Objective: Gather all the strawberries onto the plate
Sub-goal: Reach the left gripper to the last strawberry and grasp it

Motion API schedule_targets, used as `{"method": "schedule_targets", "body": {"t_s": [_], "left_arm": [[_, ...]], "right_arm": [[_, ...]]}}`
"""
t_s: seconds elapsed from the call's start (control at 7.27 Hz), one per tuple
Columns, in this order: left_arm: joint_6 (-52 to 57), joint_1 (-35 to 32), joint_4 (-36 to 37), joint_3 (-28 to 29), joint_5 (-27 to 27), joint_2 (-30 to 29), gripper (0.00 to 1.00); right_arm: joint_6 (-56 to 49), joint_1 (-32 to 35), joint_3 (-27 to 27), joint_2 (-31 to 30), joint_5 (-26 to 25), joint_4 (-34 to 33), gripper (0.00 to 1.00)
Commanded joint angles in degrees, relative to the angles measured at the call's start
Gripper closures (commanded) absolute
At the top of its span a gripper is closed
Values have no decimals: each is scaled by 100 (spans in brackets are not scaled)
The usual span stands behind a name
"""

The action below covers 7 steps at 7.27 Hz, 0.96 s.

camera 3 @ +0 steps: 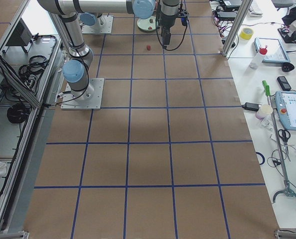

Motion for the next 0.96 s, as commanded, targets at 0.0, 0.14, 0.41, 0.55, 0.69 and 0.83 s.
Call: {"method": "schedule_targets", "body": {"t_s": [0.0, 0.14, 0.41, 0.55, 0.69, 0.83], "left_arm": [[-201, -672, 61, -38, -182, -124, 0], [-201, -761, 279, -151, -453, -168, 0], [-201, -771, 1550, -887, -684, -308, 0], [-201, -771, 1652, -1030, -675, -405, 0], [-210, -771, 1722, -1074, -675, -441, 2], [-210, -771, 1836, -1075, -684, -450, 13]], "right_arm": [[0, 0, 1, 0, 0, 0, 0], [0, 0, 1, 0, 0, 0, 0], [0, 0, 1, 0, 0, 0, 0], [0, 0, 1, 0, 0, 0, 0], [0, 0, 1, 0, 0, 0, 0], [0, 0, 1, 0, 0, 0, 0]]}}
